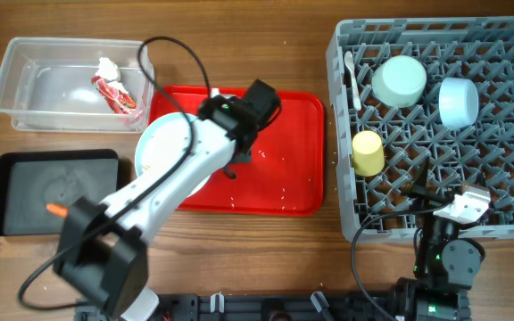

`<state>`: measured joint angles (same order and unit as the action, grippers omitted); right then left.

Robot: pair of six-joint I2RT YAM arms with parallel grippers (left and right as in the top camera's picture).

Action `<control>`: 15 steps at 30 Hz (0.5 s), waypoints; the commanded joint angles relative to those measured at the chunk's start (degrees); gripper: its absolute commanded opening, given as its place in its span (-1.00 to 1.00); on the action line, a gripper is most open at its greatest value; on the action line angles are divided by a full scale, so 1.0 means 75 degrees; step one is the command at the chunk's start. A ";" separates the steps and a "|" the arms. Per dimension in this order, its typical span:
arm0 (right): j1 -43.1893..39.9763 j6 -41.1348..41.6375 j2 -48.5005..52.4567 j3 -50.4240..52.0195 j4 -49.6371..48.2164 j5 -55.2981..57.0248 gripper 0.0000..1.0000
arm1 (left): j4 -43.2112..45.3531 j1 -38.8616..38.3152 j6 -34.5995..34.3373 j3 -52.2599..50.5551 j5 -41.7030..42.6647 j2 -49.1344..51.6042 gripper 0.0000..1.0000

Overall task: Sort waste into correct bins and load items into the dishwasher rack
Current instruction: 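Tilt the plate over the black tray to dump the rice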

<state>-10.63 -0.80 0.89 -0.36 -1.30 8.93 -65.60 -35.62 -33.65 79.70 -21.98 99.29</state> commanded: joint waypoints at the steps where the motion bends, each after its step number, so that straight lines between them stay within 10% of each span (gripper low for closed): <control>1: -0.0029 -0.0090 -0.0082 0.0009 -0.0012 0.0067 0.99 | -0.0446 0.0391 0.0117 0.0134 -0.0073 -0.0796 -0.92; 15: -0.0029 -0.0093 -0.0082 0.0009 -0.0012 0.0067 1.00 | -0.0210 0.5453 0.3346 0.0111 0.4963 -0.1740 -0.92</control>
<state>-10.61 -0.80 0.89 -0.36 -1.30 9.06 -68.20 -1.34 -17.08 79.70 3.05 87.72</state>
